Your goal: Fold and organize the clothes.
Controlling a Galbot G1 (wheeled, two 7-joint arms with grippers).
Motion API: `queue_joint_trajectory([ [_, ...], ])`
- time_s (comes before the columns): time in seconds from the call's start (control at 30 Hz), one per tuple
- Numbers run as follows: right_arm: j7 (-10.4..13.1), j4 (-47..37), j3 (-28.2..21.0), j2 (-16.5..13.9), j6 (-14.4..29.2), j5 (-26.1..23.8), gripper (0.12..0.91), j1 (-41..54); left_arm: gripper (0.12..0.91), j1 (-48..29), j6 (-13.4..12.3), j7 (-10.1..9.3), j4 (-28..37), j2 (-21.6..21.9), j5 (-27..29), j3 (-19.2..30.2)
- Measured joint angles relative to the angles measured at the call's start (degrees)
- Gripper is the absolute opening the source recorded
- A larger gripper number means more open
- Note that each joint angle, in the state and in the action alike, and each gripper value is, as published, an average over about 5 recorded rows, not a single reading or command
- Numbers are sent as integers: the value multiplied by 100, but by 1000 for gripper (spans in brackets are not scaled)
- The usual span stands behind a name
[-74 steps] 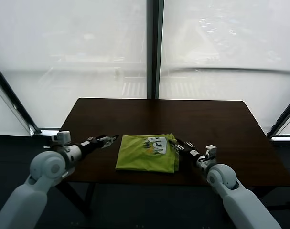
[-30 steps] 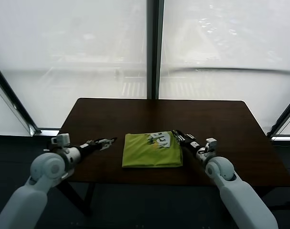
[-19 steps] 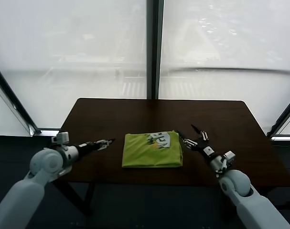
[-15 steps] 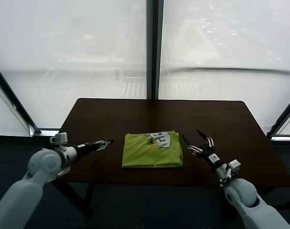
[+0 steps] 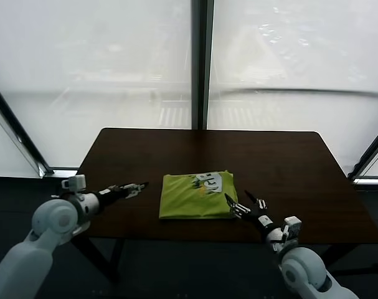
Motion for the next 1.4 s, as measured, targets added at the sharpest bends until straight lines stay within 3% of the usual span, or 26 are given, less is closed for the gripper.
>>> queue_joint_trajectory([
  [0.2, -19, -299, -38, 158, -430, 392, 907, 218, 907, 163, 0, 2, -70, -16, 24, -147],
  [0.53, -229, -878, -102, 501, -515, 468, 907, 619, 907, 349, 0, 24, -87, -25, 42, -367],
  [0.8, -247, -1234, -242, 735, -556, 450, 876, 943, 907, 409, 0, 28, -71, -60, 83, -431],
  [0.9, -259, -1322, -301, 785, -559, 356, 764, 1019, 907, 442, 0, 29, -84, -72, 89, -476],
  [1.2, -337, -1380, -383, 791, -510, -49, 231, 1034, 907, 528, 0, 40, -98, -113, 119, -560],
  [1.27, -361, -1378, -370, 771, -457, -182, 173, 1025, 907, 531, 0, 41, -100, -126, 128, -562],
  [1.4, -428, -1440, -289, 670, -306, -536, 172, 1023, 907, 534, 0, 43, -106, -150, 148, -562],
])
